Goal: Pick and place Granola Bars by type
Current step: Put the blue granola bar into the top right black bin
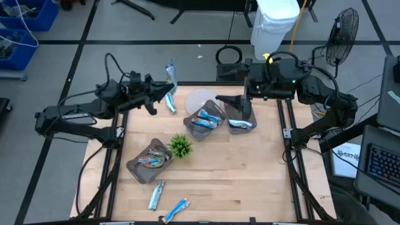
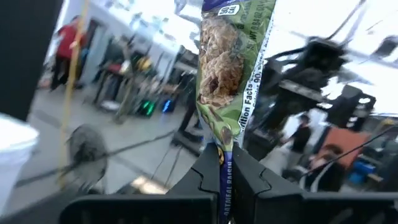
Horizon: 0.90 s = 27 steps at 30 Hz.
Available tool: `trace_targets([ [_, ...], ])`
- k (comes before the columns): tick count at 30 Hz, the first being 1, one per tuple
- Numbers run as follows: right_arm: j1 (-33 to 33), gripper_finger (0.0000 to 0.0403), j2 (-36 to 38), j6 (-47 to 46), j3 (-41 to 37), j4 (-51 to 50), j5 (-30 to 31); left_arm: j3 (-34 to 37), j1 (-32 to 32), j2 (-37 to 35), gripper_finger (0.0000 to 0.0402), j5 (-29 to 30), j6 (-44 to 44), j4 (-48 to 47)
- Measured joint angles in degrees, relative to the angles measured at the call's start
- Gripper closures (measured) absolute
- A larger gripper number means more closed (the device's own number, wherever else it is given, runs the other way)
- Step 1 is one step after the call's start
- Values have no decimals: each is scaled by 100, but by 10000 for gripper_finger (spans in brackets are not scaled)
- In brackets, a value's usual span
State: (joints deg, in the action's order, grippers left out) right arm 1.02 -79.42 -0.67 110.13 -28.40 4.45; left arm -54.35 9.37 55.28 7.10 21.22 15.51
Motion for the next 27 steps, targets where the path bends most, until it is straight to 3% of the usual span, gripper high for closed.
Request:
trace_targets([
  [6, 0, 60, -47, -212, 4, 528, 12, -365, -504, 618, 390, 13, -452, 185],
  [19, 0, 64, -314, -332, 0, 765, 179, -2739, -573, 2247, 390, -822, -1335, -1263],
  [27, 0, 64, -330, -446, 0, 703, 154, -2962, -540, 2429, 391, -890, -1349, -1190],
])
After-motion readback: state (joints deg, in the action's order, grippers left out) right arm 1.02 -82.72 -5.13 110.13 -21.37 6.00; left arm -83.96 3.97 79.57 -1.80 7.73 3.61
